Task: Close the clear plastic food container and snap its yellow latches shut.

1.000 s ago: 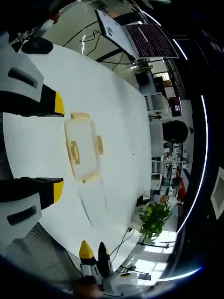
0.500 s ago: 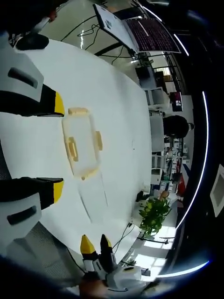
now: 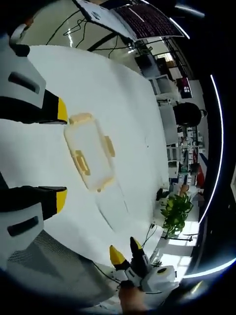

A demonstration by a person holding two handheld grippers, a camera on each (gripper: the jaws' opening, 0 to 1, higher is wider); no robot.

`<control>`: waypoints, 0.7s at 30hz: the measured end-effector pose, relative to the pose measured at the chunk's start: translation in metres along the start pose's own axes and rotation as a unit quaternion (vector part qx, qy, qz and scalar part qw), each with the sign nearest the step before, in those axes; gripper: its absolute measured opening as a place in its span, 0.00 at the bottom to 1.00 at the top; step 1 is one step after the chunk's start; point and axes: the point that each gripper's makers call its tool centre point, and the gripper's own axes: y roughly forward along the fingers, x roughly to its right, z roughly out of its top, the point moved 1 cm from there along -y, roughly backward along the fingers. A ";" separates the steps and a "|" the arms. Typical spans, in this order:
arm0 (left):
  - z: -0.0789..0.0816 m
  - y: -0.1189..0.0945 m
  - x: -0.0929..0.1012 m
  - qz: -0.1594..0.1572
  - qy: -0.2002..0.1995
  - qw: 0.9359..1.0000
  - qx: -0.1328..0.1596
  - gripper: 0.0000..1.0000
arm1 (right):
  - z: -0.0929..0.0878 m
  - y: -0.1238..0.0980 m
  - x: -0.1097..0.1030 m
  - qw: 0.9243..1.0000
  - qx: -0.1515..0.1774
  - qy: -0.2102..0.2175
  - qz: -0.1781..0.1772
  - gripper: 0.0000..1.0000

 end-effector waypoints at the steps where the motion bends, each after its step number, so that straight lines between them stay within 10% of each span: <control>1: 0.000 0.001 -0.001 -0.004 0.016 1.000 -0.004 0.45 | 0.002 0.001 0.001 1.000 0.001 -0.003 0.002 0.49; 21: 0.022 0.031 -0.046 -0.107 0.162 0.981 -0.024 0.45 | 0.049 0.047 0.005 0.985 -0.011 -0.137 0.106 0.48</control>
